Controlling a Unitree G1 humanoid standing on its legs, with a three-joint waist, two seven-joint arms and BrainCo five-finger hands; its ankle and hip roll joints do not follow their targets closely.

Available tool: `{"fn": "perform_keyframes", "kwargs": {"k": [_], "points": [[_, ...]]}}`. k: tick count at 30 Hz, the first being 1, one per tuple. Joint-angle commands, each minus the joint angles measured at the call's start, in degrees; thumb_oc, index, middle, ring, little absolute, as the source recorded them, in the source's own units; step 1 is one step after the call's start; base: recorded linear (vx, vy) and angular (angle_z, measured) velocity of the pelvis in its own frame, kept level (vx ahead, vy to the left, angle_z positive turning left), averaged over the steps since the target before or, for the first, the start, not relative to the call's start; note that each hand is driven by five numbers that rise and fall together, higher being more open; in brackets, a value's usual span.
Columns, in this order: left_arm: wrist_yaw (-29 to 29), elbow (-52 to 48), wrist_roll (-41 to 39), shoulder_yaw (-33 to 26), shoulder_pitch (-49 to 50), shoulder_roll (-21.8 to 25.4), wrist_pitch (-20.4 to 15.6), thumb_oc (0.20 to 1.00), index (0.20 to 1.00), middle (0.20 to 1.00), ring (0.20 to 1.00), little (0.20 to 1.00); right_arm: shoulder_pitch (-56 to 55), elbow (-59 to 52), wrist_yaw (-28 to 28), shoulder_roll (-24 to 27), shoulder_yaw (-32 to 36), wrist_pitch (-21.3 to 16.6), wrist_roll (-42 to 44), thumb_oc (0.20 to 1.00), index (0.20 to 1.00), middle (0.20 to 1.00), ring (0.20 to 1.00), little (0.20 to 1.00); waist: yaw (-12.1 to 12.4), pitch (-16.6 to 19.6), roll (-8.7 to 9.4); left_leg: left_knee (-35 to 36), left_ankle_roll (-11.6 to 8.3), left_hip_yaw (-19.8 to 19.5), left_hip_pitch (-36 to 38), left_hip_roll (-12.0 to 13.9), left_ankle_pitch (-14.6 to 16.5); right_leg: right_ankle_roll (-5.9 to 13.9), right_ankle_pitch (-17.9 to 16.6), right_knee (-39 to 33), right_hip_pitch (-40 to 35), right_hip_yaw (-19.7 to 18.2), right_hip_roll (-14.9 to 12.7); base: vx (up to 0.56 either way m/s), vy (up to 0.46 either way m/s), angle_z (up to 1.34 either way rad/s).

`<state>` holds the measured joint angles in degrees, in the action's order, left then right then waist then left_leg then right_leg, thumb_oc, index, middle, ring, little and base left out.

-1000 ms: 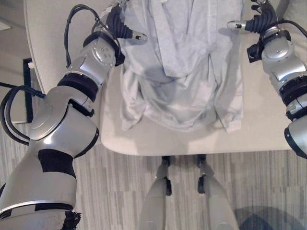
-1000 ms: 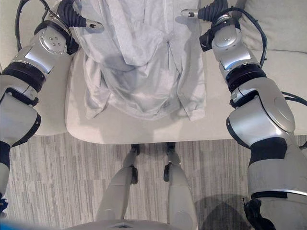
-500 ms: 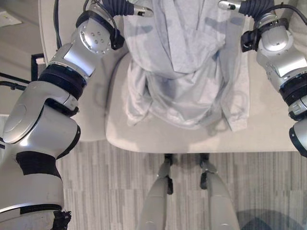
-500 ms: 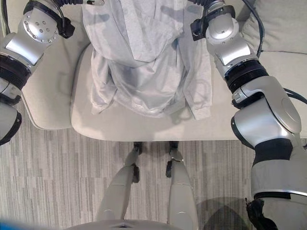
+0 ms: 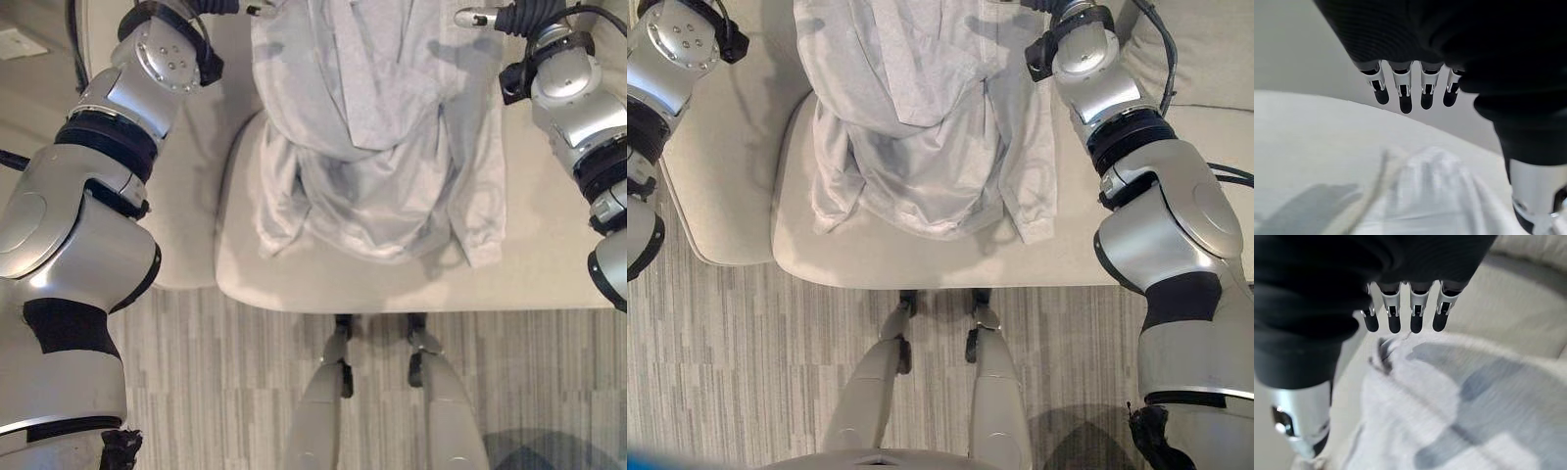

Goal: Hang the clothes on the sofa on the clothes rack.

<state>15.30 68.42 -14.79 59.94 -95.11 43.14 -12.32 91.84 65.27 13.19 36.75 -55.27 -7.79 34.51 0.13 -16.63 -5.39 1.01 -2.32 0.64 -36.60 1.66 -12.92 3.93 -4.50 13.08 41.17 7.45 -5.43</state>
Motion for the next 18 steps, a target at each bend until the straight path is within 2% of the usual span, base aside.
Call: {"fn": "perform_keyframes", "kwargs": {"k": [1, 8, 18], "points": [[0.47, 5.74, 2.64, 1.16, -6.55, -2.45, 0.38, 1.000, 1.000, 1.000, 1.000, 1.000, 6.01, 6.48, -0.03, -2.23, -1.94, -0.11, -4.16, 1.000, 1.000, 1.000, 1.000, 1.000, 1.03, 2.96, 3.65, 3.99, -5.36, -1.26, 4.54, -0.37, 1.71, 6.61, -7.61, -18.08, -10.25, -0.68, -0.93, 0.00, 0.000, 0.00], [-0.60, 9.15, 5.65, 2.83, -7.13, -4.59, 1.83, 1.000, 1.000, 1.000, 1.000, 1.000, 8.40, 11.37, -0.07, -4.61, -3.73, 1.41, -6.25, 1.000, 1.000, 1.000, 1.000, 1.000, 0.81, 3.08, 3.77, 3.99, -5.23, -1.33, 4.23, -0.42, 1.51, 6.50, -7.67, -18.08, -9.90, -0.85, -0.79, 0.02, 0.005, 0.00], [-1.95, 10.26, 3.83, 2.72, -7.71, -6.83, 2.05, 1.000, 1.000, 1.000, 1.000, 1.000, 9.59, 12.41, -1.05, -7.20, -4.17, 1.85, -3.48, 1.000, 1.000, 1.000, 1.000, 1.000, 0.41, 3.52, 4.49, 3.99, -5.21, -1.60, 3.85, -0.20, 1.49, 6.37, -7.61, -18.08, -9.33, -1.35, -0.40, 0.02, -0.002, -0.01]]}}
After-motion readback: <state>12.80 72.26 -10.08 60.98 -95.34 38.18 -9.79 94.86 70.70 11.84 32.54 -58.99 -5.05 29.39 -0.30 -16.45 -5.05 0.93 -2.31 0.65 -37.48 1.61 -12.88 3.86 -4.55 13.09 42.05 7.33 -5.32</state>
